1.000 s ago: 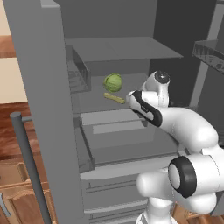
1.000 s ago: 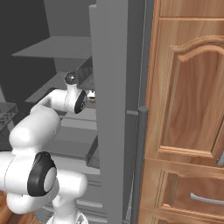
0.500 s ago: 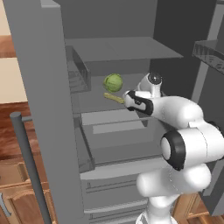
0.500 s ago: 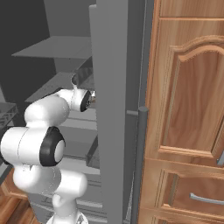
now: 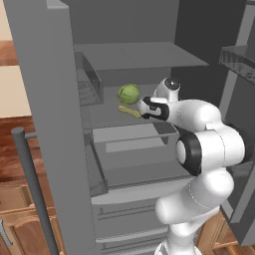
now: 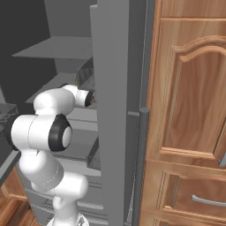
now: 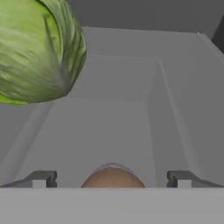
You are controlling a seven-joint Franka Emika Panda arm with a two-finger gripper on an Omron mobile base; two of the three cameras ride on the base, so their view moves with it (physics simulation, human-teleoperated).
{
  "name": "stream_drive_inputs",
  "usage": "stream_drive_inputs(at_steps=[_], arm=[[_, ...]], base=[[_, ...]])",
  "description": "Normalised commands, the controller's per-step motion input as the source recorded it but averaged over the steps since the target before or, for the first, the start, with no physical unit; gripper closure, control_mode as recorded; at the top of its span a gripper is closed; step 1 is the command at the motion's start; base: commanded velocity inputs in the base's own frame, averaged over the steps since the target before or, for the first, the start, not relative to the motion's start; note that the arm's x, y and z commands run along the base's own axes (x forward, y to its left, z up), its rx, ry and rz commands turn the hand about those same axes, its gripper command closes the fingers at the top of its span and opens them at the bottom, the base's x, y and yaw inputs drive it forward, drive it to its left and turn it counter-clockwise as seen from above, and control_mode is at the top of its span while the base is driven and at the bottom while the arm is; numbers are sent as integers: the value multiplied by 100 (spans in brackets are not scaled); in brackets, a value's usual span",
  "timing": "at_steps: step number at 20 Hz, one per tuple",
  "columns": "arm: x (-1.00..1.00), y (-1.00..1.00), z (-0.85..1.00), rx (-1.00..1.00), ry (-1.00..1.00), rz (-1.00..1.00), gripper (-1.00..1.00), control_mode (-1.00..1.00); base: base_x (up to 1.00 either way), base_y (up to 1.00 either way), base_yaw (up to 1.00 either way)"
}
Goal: Pick the egg and butter from the fridge and place them by the bowl for mixing.
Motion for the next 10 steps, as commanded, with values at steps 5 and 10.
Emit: stream_drive_inputs(at_steps=[5, 10], arm=[[-15, 0, -83, -1, 1, 0, -100, -100], [-25, 0, -99, 0, 0, 0, 100, -100]], base=[[0, 0, 0], [0, 0, 0]])
